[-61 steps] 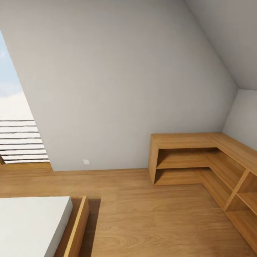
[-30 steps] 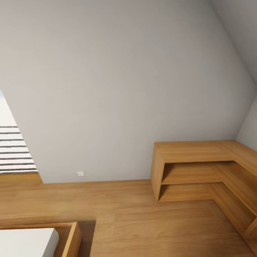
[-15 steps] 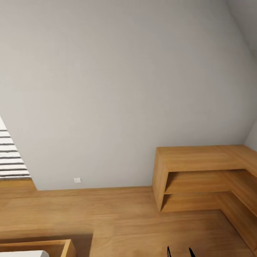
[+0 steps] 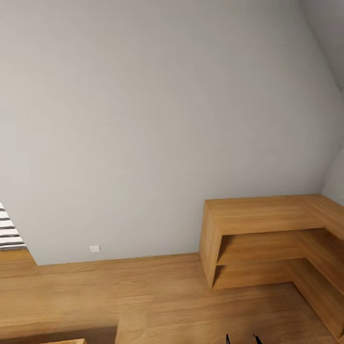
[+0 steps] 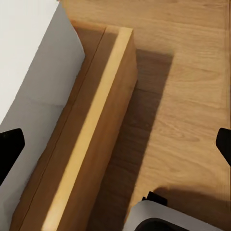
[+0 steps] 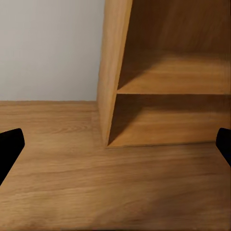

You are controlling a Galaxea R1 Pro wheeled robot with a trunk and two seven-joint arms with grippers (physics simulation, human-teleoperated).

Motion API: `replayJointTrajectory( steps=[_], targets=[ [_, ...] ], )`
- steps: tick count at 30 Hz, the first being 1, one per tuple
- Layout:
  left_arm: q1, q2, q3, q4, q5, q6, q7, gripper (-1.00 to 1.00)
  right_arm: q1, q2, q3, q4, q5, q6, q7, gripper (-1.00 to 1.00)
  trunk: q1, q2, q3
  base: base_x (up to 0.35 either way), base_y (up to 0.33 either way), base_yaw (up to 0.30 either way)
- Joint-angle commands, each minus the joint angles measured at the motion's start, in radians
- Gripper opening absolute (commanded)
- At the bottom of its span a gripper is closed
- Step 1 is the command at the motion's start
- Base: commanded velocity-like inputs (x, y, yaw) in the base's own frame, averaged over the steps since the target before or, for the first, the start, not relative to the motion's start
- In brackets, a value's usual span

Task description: In the bedroom, organize the workspace by keeping the computer under the desk, ensuring the monitor is on the desk, placing the keyboard on the desk next to the monitor, placing the mouse on the desk next to the keyboard, moving the folder from the swivel chair onto the desk next to the mouse, stacking the notebook on top of the folder with the pen on top of the notebook, and positioning the swivel chair next to the desk.

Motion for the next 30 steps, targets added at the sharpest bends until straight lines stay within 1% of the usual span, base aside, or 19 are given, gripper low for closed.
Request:
replayJointTrajectory(
  steps=[1, 8, 11, 19, 30],
  targets=[
    [0.001, 0.000, -0.008, -0.003, 0.002, 0.000, 0.009, 1.00, -0.001, 0.001, 0.008, 0.001, -0.010, -0.003, -0.001, 1.00, 0.000, -0.001, -0.001, 0.066, 0.006, -0.253],
    [0.001, 0.000, -0.008, -0.003, 0.003, 0.001, 0.009, 1.00, -0.001, 0.003, 0.008, 0.002, -0.012, -0.002, -0.003, 1.00, 0.000, -0.001, -0.001, 0.267, 0.077, -0.267],
    [0.001, 0.000, -0.009, -0.003, 0.003, 0.001, 0.009, 1.00, -0.001, 0.002, 0.008, 0.002, -0.012, 0.000, -0.002, 1.00, 0.000, -0.001, -0.001, 0.163, 0.033, -0.269],
    [0.001, 0.000, -0.010, -0.003, 0.003, 0.002, 0.009, 1.00, -0.001, 0.001, 0.008, 0.001, -0.012, 0.060, 0.000, 1.00, 0.000, -0.001, -0.001, 0.026, 0.005, -0.269],
    [0.001, 0.000, -0.010, -0.003, 0.003, 0.007, 0.008, 1.00, -0.001, 0.000, 0.008, 0.000, -0.012, 0.069, 0.000, 1.00, 0.000, -0.001, -0.001, 0.001, 0.000, -0.269]
  ],
)
